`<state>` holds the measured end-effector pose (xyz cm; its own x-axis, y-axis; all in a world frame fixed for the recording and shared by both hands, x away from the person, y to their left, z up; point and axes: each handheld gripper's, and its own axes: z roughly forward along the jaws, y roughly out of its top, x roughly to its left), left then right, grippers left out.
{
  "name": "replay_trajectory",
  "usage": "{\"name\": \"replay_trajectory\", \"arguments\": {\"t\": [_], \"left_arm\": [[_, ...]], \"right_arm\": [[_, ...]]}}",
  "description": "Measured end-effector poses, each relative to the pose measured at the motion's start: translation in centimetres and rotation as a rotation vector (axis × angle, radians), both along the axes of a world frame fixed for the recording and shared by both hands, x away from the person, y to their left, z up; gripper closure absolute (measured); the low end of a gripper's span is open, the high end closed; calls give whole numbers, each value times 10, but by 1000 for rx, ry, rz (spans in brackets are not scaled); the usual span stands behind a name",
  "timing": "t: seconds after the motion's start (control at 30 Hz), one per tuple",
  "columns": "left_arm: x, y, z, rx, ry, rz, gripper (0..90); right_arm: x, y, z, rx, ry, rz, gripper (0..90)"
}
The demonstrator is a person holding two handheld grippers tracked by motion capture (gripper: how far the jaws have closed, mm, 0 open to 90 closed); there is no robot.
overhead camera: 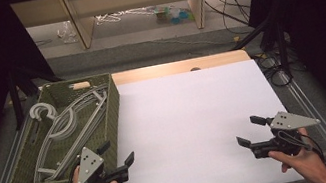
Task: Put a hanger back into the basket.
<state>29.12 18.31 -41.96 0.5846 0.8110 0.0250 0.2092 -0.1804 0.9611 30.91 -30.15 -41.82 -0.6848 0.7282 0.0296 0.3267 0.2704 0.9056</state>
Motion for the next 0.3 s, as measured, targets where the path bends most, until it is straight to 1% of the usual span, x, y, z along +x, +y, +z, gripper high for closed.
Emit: {"name": "replay_trajectory", "arguments": {"t": [0.03, 0.13, 0.17, 0.2, 0.3], "left_arm": [[0, 0, 0, 0, 0, 2, 169], [0, -1, 0, 1, 3, 1, 169], [0, -1, 0, 4, 2, -1, 169], [0, -1, 0, 13, -3, -8, 169], [0, -1, 0, 8, 0, -8, 169]], "right_arm": [[1, 1, -1, 10, -17, -5, 160], [0, 0, -1, 10, -16, -9, 160], [1, 0, 0, 5, -13, -3, 160], [1, 0, -1, 7, -20, -1, 160], [1, 0, -1, 4, -20, -5, 160]]}}
